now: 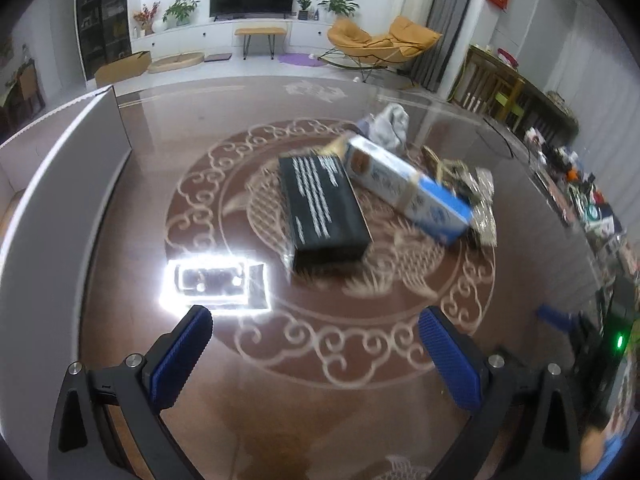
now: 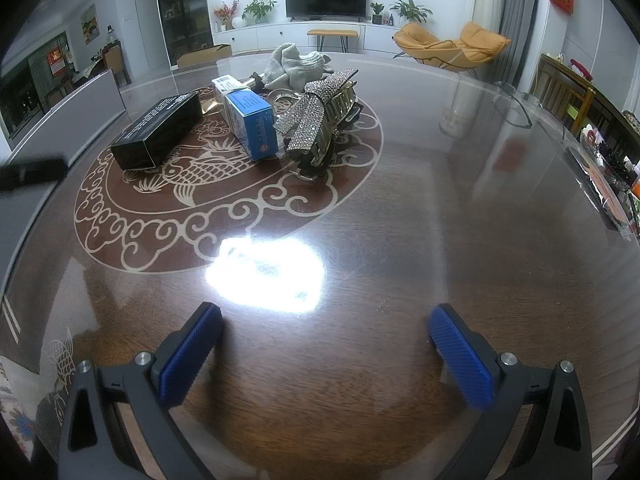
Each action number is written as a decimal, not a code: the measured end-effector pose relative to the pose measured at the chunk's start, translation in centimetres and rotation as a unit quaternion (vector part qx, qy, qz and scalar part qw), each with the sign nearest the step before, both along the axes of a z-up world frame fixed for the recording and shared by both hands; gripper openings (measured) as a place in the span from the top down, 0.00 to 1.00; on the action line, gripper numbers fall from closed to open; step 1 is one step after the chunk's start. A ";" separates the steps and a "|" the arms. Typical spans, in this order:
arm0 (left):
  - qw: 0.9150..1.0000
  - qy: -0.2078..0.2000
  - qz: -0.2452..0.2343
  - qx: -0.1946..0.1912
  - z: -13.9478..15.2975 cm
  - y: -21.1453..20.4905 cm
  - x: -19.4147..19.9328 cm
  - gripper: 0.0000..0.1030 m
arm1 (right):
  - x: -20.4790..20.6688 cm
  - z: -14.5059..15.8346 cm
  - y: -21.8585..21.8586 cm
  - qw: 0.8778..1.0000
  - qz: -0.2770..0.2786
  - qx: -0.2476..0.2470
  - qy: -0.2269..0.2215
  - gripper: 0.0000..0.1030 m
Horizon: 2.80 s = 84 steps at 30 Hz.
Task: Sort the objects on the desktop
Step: 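Move both open tools back over the table toward the black soap box, then lower the left tool onto the black soap box and grasp it, then grasp the blue-and-white box with the right tool while the left tool holds the soap box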
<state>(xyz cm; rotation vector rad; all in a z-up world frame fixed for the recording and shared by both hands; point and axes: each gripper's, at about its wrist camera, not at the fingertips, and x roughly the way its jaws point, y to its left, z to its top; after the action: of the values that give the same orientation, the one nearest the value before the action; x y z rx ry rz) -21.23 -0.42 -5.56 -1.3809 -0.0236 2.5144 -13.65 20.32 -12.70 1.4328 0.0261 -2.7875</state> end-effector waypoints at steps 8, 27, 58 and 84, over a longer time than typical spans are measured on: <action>1.000 -0.013 0.013 0.025 1.4 -1.6 -3.0 0.00 | 0.0 0.0 0.0 1.000 0.000 0.000 0.000 0.00; 0.997 -0.061 -0.042 -0.031 -3.3 5.9 -9.7 0.00 | 0.0 0.0 0.0 1.000 0.000 0.000 0.000 0.00; 0.997 -0.036 0.008 -0.071 -4.7 0.4 -2.1 0.44 | 0.0 0.0 0.1 1.000 0.001 0.000 0.000 0.00; 0.997 0.047 0.015 -0.061 -5.4 -3.2 6.3 0.43 | -0.3 0.2 0.1 1.000 0.013 -0.008 -0.008 0.00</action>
<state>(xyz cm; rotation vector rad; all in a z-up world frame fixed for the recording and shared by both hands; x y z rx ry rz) -14.92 -3.67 -10.92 -1.3125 0.1306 2.6433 -13.97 20.40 -12.46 1.4397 0.0230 -2.7497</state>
